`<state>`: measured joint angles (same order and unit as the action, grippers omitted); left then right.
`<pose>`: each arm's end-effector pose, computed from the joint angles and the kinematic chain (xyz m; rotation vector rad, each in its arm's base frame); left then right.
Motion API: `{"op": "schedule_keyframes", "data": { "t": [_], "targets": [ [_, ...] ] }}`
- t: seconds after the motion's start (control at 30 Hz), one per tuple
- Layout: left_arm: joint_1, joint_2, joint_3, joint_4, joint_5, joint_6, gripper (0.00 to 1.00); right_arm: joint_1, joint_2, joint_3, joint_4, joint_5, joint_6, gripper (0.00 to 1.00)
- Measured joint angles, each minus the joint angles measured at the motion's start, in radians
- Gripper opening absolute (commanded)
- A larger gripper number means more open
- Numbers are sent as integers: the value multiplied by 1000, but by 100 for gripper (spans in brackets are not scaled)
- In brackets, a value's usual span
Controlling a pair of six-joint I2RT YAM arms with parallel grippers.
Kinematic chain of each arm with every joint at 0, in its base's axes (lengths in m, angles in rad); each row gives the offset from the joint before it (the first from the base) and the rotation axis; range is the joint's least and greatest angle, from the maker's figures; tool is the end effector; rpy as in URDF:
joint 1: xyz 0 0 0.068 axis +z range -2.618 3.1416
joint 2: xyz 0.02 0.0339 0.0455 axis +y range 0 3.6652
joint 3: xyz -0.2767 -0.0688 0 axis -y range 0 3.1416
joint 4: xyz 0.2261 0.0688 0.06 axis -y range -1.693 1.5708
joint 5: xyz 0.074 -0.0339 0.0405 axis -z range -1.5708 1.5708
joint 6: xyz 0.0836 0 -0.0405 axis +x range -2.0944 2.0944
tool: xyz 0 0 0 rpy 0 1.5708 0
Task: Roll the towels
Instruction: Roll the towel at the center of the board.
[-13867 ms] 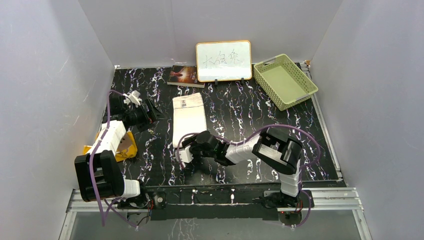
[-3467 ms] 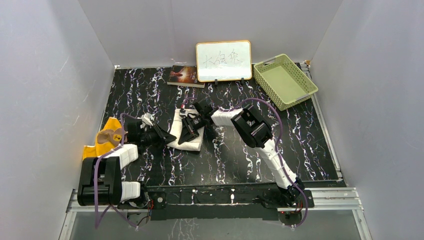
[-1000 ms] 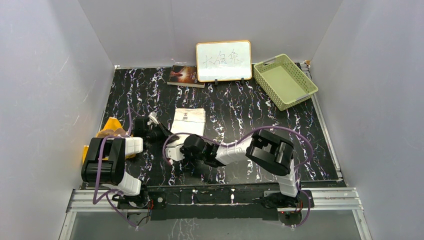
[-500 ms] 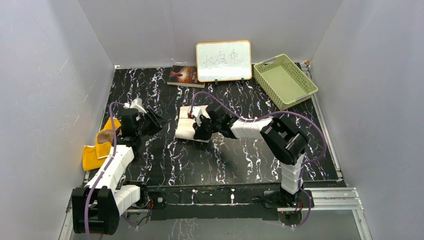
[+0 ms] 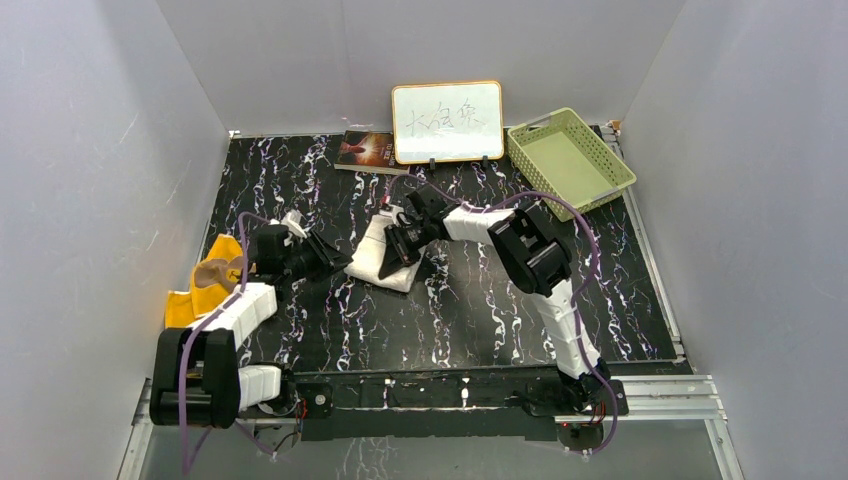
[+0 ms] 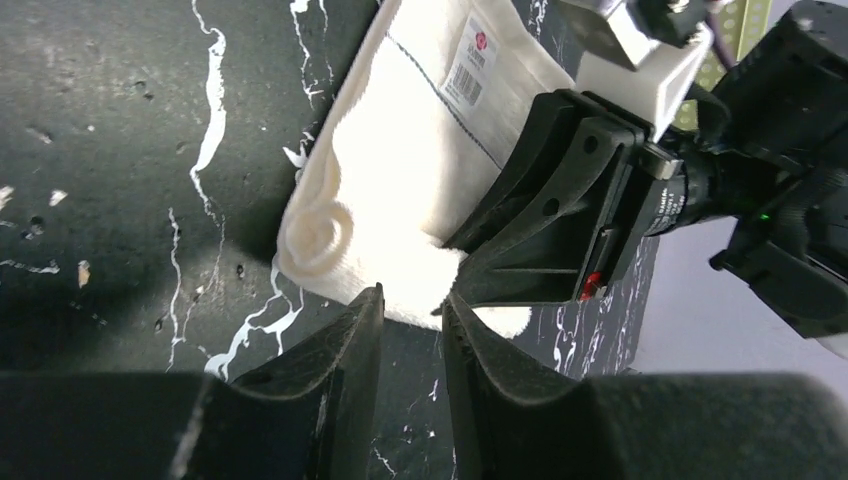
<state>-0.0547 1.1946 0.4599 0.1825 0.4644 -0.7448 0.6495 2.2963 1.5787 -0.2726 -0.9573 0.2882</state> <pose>0.2506 -0.0512 0.1858 -0.4689 2.1602 -0.9537 0.3412 0.3450 0.1149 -0.8724 2.5106 1.5703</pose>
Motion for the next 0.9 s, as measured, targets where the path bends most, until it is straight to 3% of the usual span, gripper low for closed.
{"op": "schedule_keyframes", "data": {
  "t": [0.33,0.67,0.7,0.8,0.9],
  "targets": [
    [-12,199,42,174,102,-60,25,-67,3,-129,158,-108,318,0],
    [-52,415,72,344,172,-122,19,-72,16,-145,230,-119,429,0],
    [-52,433,72,354,171,-122,18,-74,16,-145,230,-119,429,5],
    [-53,463,84,360,158,-114,18,-75,16,-143,221,-111,417,32],
    [-59,476,101,352,138,-90,17,-71,-16,-141,192,-76,380,44]
  ]
}}
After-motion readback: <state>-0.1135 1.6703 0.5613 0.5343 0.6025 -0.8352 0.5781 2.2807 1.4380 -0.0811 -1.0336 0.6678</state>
